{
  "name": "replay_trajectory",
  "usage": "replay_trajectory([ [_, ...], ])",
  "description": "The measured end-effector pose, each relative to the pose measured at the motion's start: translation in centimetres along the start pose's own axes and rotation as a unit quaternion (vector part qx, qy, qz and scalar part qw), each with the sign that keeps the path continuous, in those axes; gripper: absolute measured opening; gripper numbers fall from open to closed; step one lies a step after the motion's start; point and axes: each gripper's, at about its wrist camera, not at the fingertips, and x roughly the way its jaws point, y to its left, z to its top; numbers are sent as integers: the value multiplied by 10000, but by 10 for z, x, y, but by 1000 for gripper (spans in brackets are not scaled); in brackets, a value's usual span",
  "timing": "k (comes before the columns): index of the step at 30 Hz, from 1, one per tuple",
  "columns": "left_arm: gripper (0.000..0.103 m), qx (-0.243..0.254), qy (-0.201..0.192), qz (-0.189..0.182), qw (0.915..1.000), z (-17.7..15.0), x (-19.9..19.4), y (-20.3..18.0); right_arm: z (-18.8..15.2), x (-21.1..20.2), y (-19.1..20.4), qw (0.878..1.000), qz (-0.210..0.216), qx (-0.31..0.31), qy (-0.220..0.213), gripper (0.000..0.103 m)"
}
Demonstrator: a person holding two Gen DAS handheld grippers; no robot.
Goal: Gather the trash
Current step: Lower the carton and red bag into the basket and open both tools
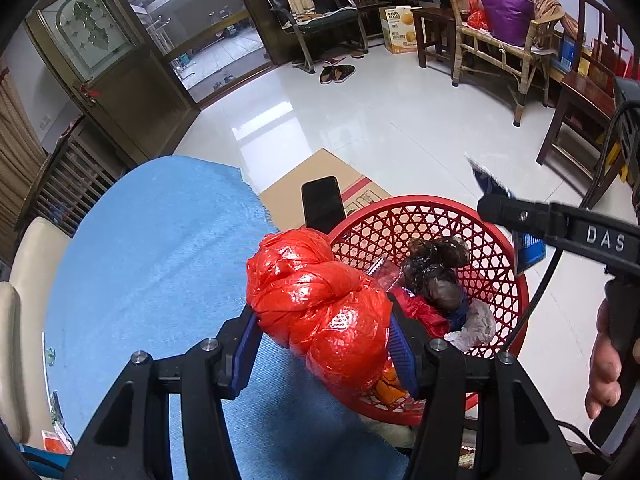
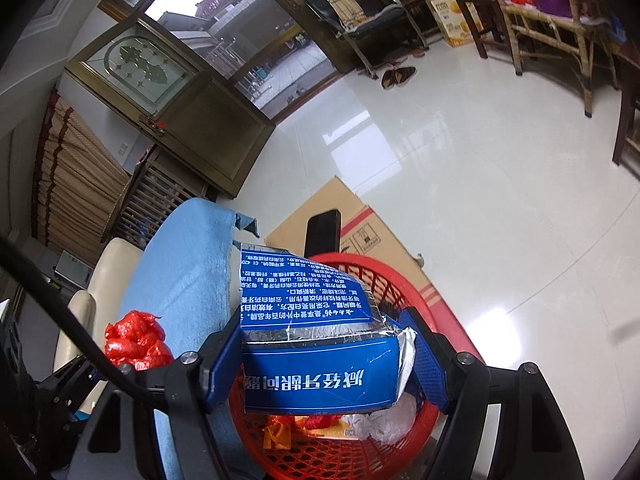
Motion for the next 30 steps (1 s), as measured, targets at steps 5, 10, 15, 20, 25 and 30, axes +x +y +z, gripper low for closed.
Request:
replay_trajectory([
  [5, 60, -54, -13, -67, 10000, 0, 3, 2, -5, 10, -3, 9996, 90, 86, 249, 78],
  [10, 64, -131, -37, -124, 9998, -3, 1, 7, -9, 17, -3, 9986, 263, 167, 437, 78],
  [15, 65, -249, -162, -144, 9995, -6, -6, 14, -12, 21, 2, 9975, 370, 210, 560, 79],
  [20, 66, -277, -415, -196, 9986, -8, -19, 19, -16, 23, 14, 9977, 330, 110, 574, 79],
  [25, 76, -415, -687, -55, 9968, -12, -36, 29, -14, 21, 18, 9981, 306, 132, 513, 79],
  [30, 76, -693, -881, 66, 9937, -20, -53, 49, -14, 17, 35, 9987, 219, -131, 450, 82],
])
